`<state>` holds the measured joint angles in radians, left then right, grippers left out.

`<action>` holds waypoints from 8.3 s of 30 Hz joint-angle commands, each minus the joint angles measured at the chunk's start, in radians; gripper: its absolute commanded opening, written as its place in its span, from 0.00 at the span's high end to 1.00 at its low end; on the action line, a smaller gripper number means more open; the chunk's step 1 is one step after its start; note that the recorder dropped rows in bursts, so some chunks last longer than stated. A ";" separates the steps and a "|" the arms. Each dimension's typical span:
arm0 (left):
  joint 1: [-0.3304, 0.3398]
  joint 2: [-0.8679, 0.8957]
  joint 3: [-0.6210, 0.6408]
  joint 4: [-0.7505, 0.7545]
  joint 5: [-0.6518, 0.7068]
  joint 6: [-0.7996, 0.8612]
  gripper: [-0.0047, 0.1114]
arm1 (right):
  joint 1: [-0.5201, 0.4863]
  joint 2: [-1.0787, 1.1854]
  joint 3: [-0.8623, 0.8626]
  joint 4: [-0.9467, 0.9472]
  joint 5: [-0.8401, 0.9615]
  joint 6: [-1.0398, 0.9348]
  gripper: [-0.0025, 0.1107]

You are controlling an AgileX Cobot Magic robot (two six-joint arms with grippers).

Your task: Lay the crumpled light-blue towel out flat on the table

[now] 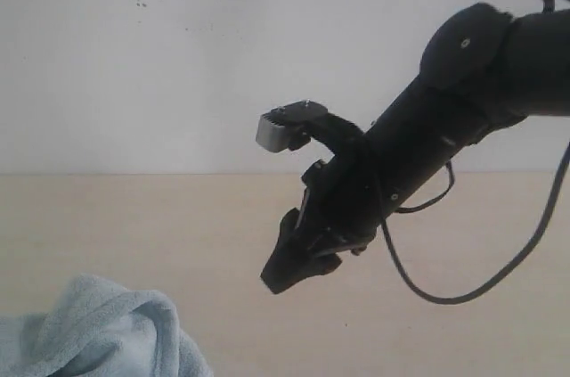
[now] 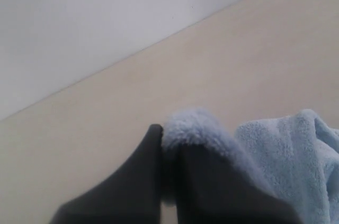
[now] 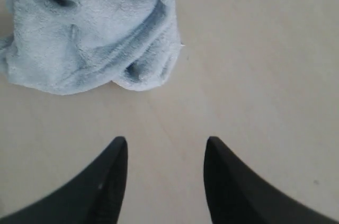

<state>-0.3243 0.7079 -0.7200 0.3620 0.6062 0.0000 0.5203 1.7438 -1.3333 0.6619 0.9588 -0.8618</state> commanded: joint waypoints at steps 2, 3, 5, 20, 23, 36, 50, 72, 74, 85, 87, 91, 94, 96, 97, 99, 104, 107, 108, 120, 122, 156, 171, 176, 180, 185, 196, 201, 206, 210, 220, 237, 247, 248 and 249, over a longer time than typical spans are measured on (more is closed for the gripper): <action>0.002 0.022 -0.010 0.006 -0.083 -0.010 0.93 | -0.003 0.095 -0.001 0.273 0.065 -0.183 0.59; 0.002 0.022 -0.010 0.020 -0.083 -0.010 0.93 | -0.001 0.116 -0.001 0.292 0.081 -0.188 0.59; 0.002 0.022 -0.010 0.047 -0.079 -0.010 0.93 | -0.001 0.154 -0.001 0.325 0.113 -0.215 0.59; 0.002 0.022 -0.010 0.083 -0.083 -0.063 0.93 | 0.069 0.308 -0.001 0.520 0.201 -0.367 0.59; 0.002 0.022 -0.010 0.083 -0.083 -0.063 0.93 | 0.100 0.328 -0.001 0.517 0.145 -0.375 0.59; 0.002 0.022 -0.010 0.079 -0.083 -0.063 0.93 | 0.116 0.403 -0.005 0.584 0.029 -0.404 0.59; 0.002 0.022 -0.010 0.079 -0.083 -0.065 0.93 | 0.116 0.489 -0.005 0.641 -0.039 -0.437 0.59; 0.002 0.021 -0.010 0.079 -0.079 -0.066 0.93 | 0.112 0.496 -0.005 0.739 -0.009 -0.460 0.96; 0.002 0.014 -0.010 0.079 -0.079 -0.066 0.93 | 0.097 0.473 -0.005 0.668 -0.020 -0.423 0.96; 0.002 -0.013 -0.010 0.080 -0.079 -0.066 0.93 | -0.143 0.181 -0.005 0.283 -0.009 -0.192 0.96; 0.002 -0.020 -0.012 0.084 -0.079 -0.066 0.93 | -0.183 0.121 -0.005 0.238 -0.009 -0.157 0.96; 0.002 -0.098 -0.014 0.148 -0.072 -0.096 0.93 | -0.287 -0.096 -0.005 -0.004 -0.012 -0.023 0.96; 0.002 -0.181 -0.014 0.174 -0.034 -0.108 0.93 | -0.313 -0.233 -0.005 -0.181 -0.007 0.086 0.96; 0.002 -0.266 -0.034 0.174 0.008 -0.108 0.93 | -0.313 -0.339 -0.005 -0.242 -0.003 0.140 0.96; 0.002 -0.302 -0.055 0.174 0.037 -0.108 0.93 | -0.313 -0.383 -0.005 -0.264 0.010 0.157 0.96; 0.002 -0.357 -0.096 0.174 0.089 -0.106 0.93 | -0.313 -0.472 -0.005 -0.309 0.030 0.186 0.96; 0.002 -0.423 -0.175 0.097 0.200 -0.019 0.93 | -0.313 -0.649 -0.005 -0.484 0.061 0.307 0.96; 0.002 -0.425 -0.194 0.011 0.216 0.052 0.93 | -0.312 -0.708 -0.005 -0.536 0.064 0.349 0.96; 0.002 -0.425 -0.198 -0.014 0.223 0.071 0.93 | -0.312 -0.728 -0.005 -0.547 0.066 0.360 0.96; -0.011 -0.232 -0.145 -0.077 0.250 0.207 0.93 | -0.312 -0.592 -0.005 -0.585 0.052 0.367 0.96; -0.011 -0.139 -0.135 -0.046 0.229 0.199 0.93 | -0.312 -0.519 -0.005 -0.587 0.027 0.352 0.96; 0.210 0.972 -0.452 0.953 -0.230 -0.954 0.34 | -0.314 0.415 -0.586 -0.698 -0.394 0.481 0.54; 0.210 0.702 -0.258 0.497 -0.251 -0.651 0.45 | -0.419 0.311 -0.582 -0.470 -0.046 0.422 0.60; 0.179 0.683 -0.146 0.312 -0.245 -0.472 0.45 | -0.417 0.315 -0.560 -0.454 0.037 0.417 0.60; 0.134 0.707 -0.091 0.165 -0.232 -0.324 0.45 | -0.417 0.315 -0.467 -0.463 0.097 0.411 0.60; 0.110 0.762 -0.089 0.125 -0.210 -0.264 0.45 | -0.417 0.315 -0.304 -0.470 0.081 0.390 0.61; 0.110 0.776 -0.089 0.125 -0.218 -0.218 0.92 | -0.447 0.304 -0.201 -0.472 0.048 0.355 0.98; 0.110 0.776 -0.089 0.125 -0.223 -0.218 0.92 | -0.511 0.304 -0.089 -0.462 -0.020 0.332 0.98; 0.110 0.776 -0.089 0.125 -0.223 -0.218 0.92 | -0.511 0.319 -0.021 -0.357 -0.083 0.260 0.98; 0.110 0.776 -0.089 0.125 -0.220 -0.218 0.92 | -0.511 0.355 -0.021 -0.355 -0.072 0.260 0.98; 0.110 0.776 -0.089 0.125 -0.225 -0.218 0.92 | -0.424 0.394 -0.021 -0.321 -0.061 0.229 0.98; 0.110 0.776 -0.089 0.121 -0.225 -0.218 0.92 | -0.176 0.289 -0.021 -0.224 0.195 0.142 0.98; 0.110 0.776 -0.089 0.096 -0.252 -0.218 0.92 | -0.358 0.078 -0.021 -0.230 0.096 0.193 0.95; 0.110 0.776 -0.089 0.096 -0.252 -0.218 0.92 | -0.363 0.082 -0.021 -0.230 0.085 0.193 0.91; 0.110 0.776 -0.089 0.096 -0.252 -0.218 0.92 | -0.363 0.093 -0.021 -0.234 0.075 0.197 0.85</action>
<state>-0.2079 1.4889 -0.8130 0.4691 0.3660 -0.2198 0.1734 1.8320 -1.3539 0.4374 1.0668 -0.6737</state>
